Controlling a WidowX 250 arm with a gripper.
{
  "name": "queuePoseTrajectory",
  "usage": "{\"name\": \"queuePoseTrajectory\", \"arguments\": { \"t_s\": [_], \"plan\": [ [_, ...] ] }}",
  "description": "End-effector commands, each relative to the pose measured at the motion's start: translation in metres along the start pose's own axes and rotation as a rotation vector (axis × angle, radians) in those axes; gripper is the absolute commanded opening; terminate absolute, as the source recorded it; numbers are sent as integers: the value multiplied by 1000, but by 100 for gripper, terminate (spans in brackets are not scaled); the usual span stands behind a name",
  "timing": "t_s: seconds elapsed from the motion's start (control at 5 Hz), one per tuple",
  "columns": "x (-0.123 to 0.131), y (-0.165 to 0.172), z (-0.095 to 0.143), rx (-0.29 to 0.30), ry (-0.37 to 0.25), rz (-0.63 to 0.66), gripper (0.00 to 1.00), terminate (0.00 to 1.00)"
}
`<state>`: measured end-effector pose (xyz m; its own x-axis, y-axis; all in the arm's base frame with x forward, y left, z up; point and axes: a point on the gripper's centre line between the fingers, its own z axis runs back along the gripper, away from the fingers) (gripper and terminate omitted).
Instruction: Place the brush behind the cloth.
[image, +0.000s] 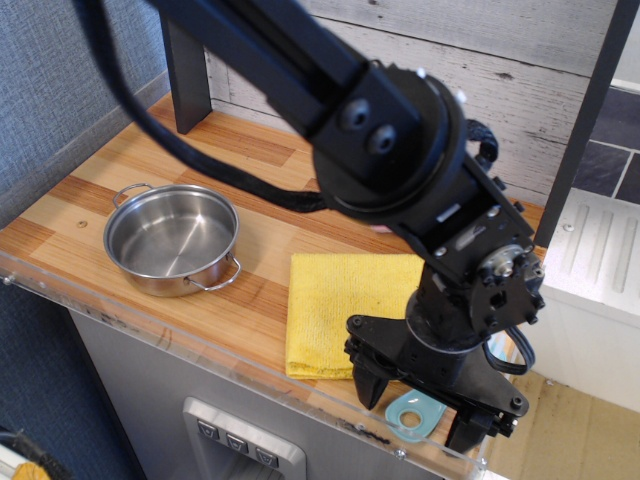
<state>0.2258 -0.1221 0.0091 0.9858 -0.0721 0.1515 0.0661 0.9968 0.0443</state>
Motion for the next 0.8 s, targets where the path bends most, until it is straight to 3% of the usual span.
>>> {"name": "queuePoseTrajectory", "arguments": {
  "t_s": [0.0,0.6],
  "plan": [
    [5,2,-1,-10,-24,16,0,0],
    [5,0,8,-19,-37,22,0,0]
  ]
}}
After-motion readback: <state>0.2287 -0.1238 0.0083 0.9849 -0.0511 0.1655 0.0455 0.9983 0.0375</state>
